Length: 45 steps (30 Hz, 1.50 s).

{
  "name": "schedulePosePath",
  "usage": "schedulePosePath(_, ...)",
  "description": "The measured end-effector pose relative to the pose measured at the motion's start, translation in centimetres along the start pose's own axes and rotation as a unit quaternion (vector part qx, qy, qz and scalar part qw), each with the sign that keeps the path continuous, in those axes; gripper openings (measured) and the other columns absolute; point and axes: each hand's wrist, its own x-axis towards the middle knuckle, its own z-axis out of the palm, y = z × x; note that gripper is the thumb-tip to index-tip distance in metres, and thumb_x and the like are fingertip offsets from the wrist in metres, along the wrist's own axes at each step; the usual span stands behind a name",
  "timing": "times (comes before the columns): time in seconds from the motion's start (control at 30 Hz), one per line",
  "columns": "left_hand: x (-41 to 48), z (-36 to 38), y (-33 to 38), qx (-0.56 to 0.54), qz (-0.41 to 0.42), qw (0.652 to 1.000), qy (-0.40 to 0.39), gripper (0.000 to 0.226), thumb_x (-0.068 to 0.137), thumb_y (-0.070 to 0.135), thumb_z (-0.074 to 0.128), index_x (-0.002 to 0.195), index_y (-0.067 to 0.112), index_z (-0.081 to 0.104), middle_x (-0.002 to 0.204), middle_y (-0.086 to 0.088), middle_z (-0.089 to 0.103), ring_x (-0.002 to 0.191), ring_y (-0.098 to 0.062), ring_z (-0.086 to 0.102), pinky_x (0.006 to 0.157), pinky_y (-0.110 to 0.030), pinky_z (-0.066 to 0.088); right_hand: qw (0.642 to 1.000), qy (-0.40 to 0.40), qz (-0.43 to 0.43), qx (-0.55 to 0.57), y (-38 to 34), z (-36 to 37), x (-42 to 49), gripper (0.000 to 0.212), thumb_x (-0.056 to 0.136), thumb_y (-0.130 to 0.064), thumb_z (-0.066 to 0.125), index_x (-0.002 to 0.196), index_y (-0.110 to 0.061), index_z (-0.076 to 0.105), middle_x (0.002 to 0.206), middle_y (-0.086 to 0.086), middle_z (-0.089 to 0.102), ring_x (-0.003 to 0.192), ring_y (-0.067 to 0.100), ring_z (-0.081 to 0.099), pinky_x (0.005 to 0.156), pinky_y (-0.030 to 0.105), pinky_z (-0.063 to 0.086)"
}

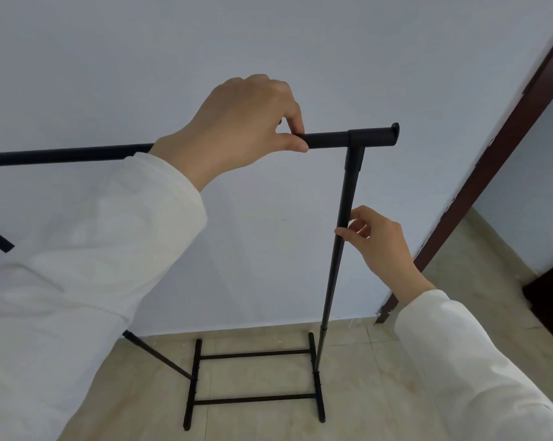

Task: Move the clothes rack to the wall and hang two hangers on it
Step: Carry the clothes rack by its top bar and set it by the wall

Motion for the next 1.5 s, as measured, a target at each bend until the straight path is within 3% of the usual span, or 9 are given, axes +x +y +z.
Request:
schedulePosePath(0.47, 2.1, 1.0, 1.2, 0.022, -0.008, 1.0, -0.004, 0.023, 0.081, 0.044, 0.056, 0.09, 0.026, 0.067, 0.105, 0.001, 0.062, 0.098, -0.02, 0.051, 0.072, -0.031, 0.029, 1.0, 0.004, -0.018, 0.001, 1.4, -1.0, 1.8, 0.014, 0.079, -0.029, 0.065, 0.089, -0.027, 0.055, 0.064, -0.017, 0.054, 0.06, 0.004, 0.051, 0.055, 0.026, 0.042)
schedulePosePath(0.67, 2.0, 1.4, 1.0, 0.001, -0.02, 1.0, 0.0, 0.021, 0.082, 0.044, 0.056, 0.09, 0.028, 0.066, 0.104, 0.002, 0.061, 0.097, -0.018, 0.052, 0.072, -0.03, 0.028, 1.0, 0.018, -0.02, 0.003, 1.7, -0.6, 1.8, 0.018, 0.08, -0.031, 0.065, 0.084, -0.036, 0.048, 0.064, -0.018, 0.053, 0.06, 0.005, 0.051, 0.058, 0.029, 0.044)
schedulePosePath(0.83, 1.8, 1.4, 1.0, -0.026, -0.032, 0.999, -0.009, 0.02, 0.081, 0.044, 0.057, 0.09, 0.028, 0.065, 0.1, 0.003, 0.059, 0.096, -0.017, 0.053, 0.073, -0.03, 0.03, 1.0, 0.022, -0.017, 0.01, 1.6, -0.5, 1.5, 0.017, 0.08, -0.032, 0.064, 0.086, -0.035, 0.049, 0.064, -0.017, 0.053, 0.058, 0.004, 0.051, 0.051, 0.023, 0.039)
schedulePosePath(1.1, 0.8, 1.3, 0.9, -0.057, -0.033, 0.998, -0.016, 0.019, 0.083, 0.042, 0.056, 0.093, 0.028, 0.064, 0.095, 0.008, 0.056, 0.096, -0.015, 0.053, 0.072, -0.029, 0.03, 0.998, 0.039, 0.042, 0.04, 0.6, -0.6, -0.3, 0.021, 0.08, -0.032, 0.064, 0.099, -0.025, 0.056, 0.071, -0.017, 0.055, 0.064, 0.005, 0.052, 0.06, 0.026, 0.045)
schedulePosePath(1.2, 0.0, 1.0, 0.4, -0.113, -0.039, 0.993, -0.004, 0.024, 0.082, 0.04, 0.057, 0.103, 0.03, 0.061, 0.096, 0.014, 0.051, 0.093, -0.009, 0.051, 0.074, -0.026, 0.032, 0.994, 0.074, 0.065, 0.047, 0.1, -1.2, -1.8, 0.024, 0.081, -0.033, 0.063, 0.101, -0.024, 0.057, 0.075, -0.018, 0.055, 0.066, 0.004, 0.052, 0.058, 0.022, 0.043)
schedulePosePath(1.3, -1.1, 0.8, 0.5, -0.173, -0.021, 0.983, 0.055, 0.023, 0.083, 0.037, 0.057, 0.105, 0.03, 0.059, 0.099, 0.017, 0.052, 0.092, -0.006, 0.054, 0.076, -0.028, 0.039, 0.988, 0.114, 0.089, 0.052, -0.7, -1.5, -4.0, 0.024, 0.081, -0.034, 0.063, 0.101, -0.023, 0.057, 0.078, -0.015, 0.056, 0.07, 0.003, 0.053, 0.056, 0.015, 0.039)
schedulePosePath(1.4, -2.4, 1.4, 1.9, -0.291, 0.013, 0.952, 0.097, 0.015, 0.083, 0.032, 0.057, 0.097, 0.03, 0.061, 0.096, 0.017, 0.059, 0.084, -0.004, 0.058, 0.078, -0.028, 0.048, 0.975, 0.165, 0.124, 0.079, -1.3, -1.4, -7.0, 0.02, 0.081, -0.033, 0.063, 0.099, -0.024, 0.059, 0.081, -0.015, 0.058, 0.071, 0.004, 0.053, 0.054, 0.015, 0.039)
schedulePosePath(1.5, -4.0, 3.5, 4.1, -0.383, 0.036, 0.921, 0.066, 0.013, 0.084, 0.032, 0.055, 0.095, 0.029, 0.062, 0.094, 0.016, 0.062, 0.081, -0.001, 0.057, 0.07, -0.017, 0.044, 0.961, 0.21, 0.161, 0.077, -1.4, -1.3, -10.2, 0.016, 0.081, -0.033, 0.063, 0.095, -0.026, 0.06, 0.08, -0.017, 0.058, 0.073, 0.002, 0.053, 0.051, 0.011, 0.04)
